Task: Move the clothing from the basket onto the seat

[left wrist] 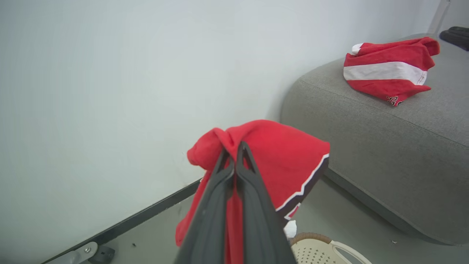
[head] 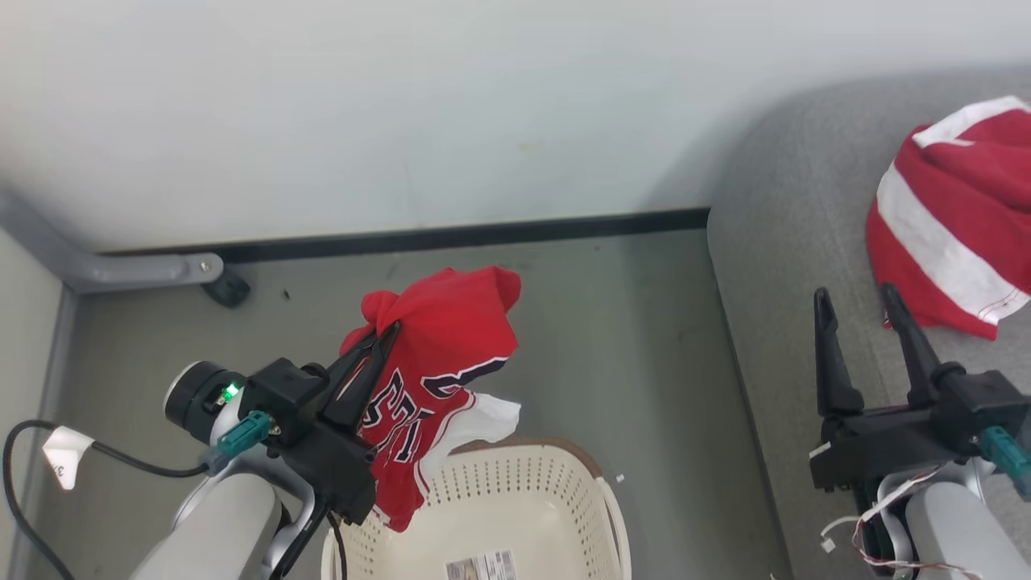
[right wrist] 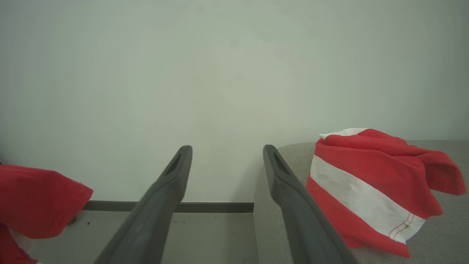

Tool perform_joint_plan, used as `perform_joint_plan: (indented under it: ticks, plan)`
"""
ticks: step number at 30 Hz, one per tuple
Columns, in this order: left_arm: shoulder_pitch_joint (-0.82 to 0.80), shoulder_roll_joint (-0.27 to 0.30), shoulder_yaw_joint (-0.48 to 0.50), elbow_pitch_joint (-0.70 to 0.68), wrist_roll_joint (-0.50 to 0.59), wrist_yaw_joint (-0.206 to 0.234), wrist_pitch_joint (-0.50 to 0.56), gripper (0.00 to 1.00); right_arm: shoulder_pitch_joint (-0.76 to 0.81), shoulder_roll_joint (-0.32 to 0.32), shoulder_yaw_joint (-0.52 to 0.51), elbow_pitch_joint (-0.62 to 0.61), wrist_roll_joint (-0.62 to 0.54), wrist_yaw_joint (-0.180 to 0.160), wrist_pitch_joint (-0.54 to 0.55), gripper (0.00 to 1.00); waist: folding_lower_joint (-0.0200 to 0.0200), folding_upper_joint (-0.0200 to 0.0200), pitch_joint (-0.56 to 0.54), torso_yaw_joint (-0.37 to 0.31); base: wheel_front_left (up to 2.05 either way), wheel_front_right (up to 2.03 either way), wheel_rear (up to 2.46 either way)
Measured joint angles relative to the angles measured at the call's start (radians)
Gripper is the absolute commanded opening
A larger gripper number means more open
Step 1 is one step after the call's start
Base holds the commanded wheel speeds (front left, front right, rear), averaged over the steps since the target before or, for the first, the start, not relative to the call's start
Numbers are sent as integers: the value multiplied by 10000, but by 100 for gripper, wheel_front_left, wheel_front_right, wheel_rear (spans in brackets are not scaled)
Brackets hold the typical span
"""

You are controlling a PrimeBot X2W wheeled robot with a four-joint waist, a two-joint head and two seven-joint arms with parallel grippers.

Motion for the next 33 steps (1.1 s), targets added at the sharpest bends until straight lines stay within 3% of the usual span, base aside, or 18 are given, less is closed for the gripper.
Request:
perform_joint_plan:
  ticks: [17, 33]
  plan:
    - [598, -230, -207, -1181, -545, 0, 207, 0, 1162, 205, 535, 190, -8, 355, 0, 100, 0, 0, -2211, -108, 0, 0, 0]
    - [567, -1032, -652, -1695, -918, 0, 913, 0, 1267, 173, 823, 180, -15, 736, 0, 100, 1, 2, -2489, -757, 0, 0, 0]
